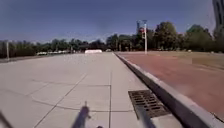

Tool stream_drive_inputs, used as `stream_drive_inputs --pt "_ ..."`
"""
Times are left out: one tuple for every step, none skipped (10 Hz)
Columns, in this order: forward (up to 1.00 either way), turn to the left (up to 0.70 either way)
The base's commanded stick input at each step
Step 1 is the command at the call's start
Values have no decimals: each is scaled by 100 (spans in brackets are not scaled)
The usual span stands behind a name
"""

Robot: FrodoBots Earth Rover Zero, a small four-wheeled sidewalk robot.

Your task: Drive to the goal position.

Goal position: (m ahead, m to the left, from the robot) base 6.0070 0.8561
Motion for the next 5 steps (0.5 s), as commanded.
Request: stream_drive_inputs --pt "70 0" --pt "70 0" --pt "70 0" --pt "70 0" --pt "70 0"
